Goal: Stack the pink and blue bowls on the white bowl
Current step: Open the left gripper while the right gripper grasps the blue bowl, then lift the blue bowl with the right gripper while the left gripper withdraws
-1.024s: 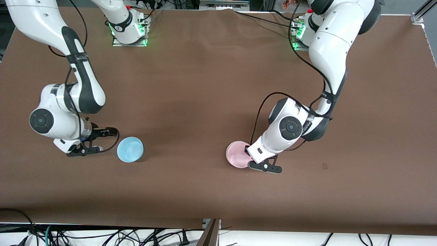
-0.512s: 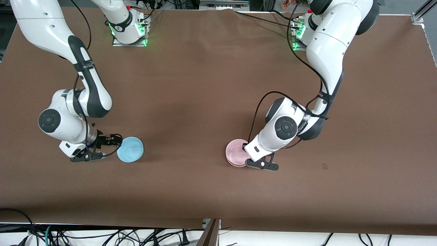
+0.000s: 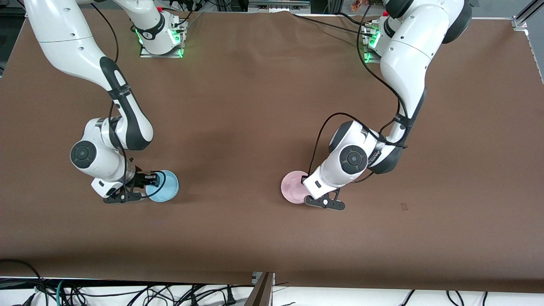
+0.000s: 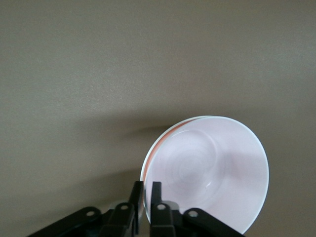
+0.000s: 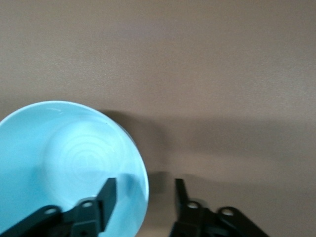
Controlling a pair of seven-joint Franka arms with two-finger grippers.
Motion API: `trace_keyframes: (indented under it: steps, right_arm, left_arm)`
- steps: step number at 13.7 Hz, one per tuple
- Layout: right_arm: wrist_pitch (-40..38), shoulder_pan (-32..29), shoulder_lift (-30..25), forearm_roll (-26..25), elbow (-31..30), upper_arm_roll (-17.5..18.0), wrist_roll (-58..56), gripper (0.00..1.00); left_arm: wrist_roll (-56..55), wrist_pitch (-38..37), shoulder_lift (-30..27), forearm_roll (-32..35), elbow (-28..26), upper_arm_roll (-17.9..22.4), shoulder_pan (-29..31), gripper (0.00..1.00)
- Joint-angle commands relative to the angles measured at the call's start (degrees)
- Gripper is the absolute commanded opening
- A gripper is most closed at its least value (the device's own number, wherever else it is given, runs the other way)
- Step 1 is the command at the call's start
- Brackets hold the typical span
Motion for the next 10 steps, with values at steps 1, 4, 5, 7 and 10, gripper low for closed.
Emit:
trace_keyframes:
  steps: [1,4,5,7,10]
  right_arm:
    - [0.24,0.03,-0.23,0.91,-0.21,0.11,0.68,0.0]
    - [0.06,0.03,-0.32,3.52,0.14,0.2,0.6,0.0]
    - [0.06,-0.05,-0.41,6.59,0.22,0.2,0.42,0.0]
    - [-0.29,-0.06,-0.84,10.92,0.93,0.11,0.24,0.0]
    - [-4.93,0.38,-2.34,11.28,3.64,0.37,6.35,0.0]
  left_arm:
    - [0.43,-1.63,-1.88,-0.69,-0.56,0.06,-0.23,1.0]
    - [0.61,-14.86,-8.63,0.1,0.05,0.67,0.47,1.0]
    - [0.87,-19.17,-12.31,1.41,0.05,0.76,0.91,1.0]
    - [0.96,-27.09,-18.47,4.22,0.05,0.67,2.83,1.0]
    - [1.14,-38.17,-26.04,4.76,-0.39,0.76,4.95,1.0]
